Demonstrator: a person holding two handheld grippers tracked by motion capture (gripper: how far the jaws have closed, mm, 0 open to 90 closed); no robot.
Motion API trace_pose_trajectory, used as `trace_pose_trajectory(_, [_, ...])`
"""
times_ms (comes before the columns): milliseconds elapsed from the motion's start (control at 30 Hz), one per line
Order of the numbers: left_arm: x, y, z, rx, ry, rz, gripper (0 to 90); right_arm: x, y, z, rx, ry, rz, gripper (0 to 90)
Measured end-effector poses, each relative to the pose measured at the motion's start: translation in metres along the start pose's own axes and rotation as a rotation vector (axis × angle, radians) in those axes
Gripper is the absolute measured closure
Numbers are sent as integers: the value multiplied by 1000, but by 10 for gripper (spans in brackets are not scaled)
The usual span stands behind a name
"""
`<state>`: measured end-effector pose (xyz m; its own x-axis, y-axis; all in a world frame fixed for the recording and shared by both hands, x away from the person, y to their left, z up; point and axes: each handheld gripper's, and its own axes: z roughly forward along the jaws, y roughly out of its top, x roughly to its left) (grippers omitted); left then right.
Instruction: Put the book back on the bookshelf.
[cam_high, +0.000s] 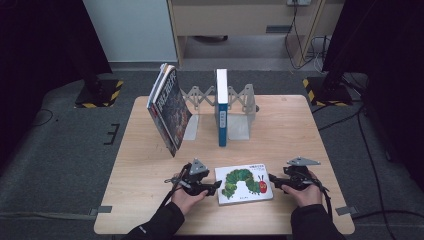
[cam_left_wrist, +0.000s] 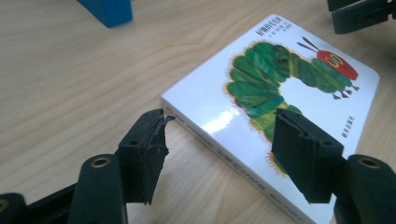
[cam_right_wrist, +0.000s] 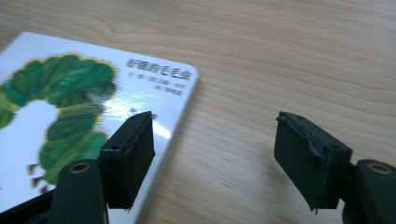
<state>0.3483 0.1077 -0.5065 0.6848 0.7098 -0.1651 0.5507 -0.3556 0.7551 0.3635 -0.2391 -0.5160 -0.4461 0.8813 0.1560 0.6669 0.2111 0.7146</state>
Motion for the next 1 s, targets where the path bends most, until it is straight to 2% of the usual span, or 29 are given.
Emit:
trace_pose_trajectory(100, [-3,-3,5,22,0,4,338,4,0,2,3,19,-7,302])
trace_pose_trajectory(133, [-4,-5,8,30,-5,0,332,9,1,4,17,41,-3,322])
trace_pose_trajectory(167, [-4,-5,8,30,-5,0,331,9,1,4,17,41,-3,322])
trace_pose_trajectory(267, [-5,-10,15,52,-4,9,328,18,2,8,36,83,-5,366])
trace_pose_trajectory(400, [-6,-11,19,35,-17,9,302,24,1,13,59,120,-4,384])
trace_pose_trajectory(500, [-4,-12,21,26,-24,-6,264,26,1,15,70,124,-1,384])
trace_pose_trajectory(533, [-3,-14,23,16,-36,-30,254,26,1,17,78,129,3,384])
trace_pose_trajectory(600, [-1,-16,24,3,-46,-35,227,26,1,18,79,127,4,384])
trace_pose_trajectory(867, [-2,-16,27,-4,-56,-21,184,25,0,18,71,142,24,383])
trace_pose_trajectory(967, [-3,-15,28,3,-55,-10,149,25,1,17,71,145,30,383])
trace_pose_trajectory(1000, [-4,-15,29,13,-58,0,94,25,1,16,67,151,33,384])
